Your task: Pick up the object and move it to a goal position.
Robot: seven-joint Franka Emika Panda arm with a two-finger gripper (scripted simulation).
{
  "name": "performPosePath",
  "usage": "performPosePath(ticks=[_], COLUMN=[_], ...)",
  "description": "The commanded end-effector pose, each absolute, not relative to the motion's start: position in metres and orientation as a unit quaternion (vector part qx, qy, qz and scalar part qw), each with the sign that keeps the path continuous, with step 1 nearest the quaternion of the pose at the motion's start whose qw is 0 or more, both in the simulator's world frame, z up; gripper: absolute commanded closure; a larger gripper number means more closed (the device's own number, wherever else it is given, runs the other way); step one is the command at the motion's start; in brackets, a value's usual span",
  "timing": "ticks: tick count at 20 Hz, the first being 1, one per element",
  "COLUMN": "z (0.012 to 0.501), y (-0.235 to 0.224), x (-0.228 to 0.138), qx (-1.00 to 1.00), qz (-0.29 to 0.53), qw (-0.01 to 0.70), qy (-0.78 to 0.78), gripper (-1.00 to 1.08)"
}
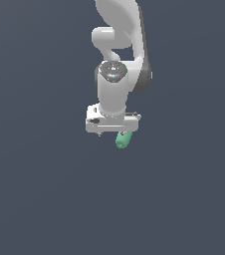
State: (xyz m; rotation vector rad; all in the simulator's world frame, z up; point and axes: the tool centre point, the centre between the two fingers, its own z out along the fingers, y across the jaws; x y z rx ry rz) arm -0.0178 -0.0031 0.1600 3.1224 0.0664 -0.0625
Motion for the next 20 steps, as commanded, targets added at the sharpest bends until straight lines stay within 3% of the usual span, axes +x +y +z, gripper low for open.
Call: performPosePath(ticks=[1, 20], z=[0.160, 0.155], y=[-0.003, -0.014], x=[-0.018, -0.023], qx=[1.000, 1.000], qz=[-0.020, -0.028], qw=[0.009, 0.006], qy=[0.021, 0.008], gripper=[-0.92, -0.92])
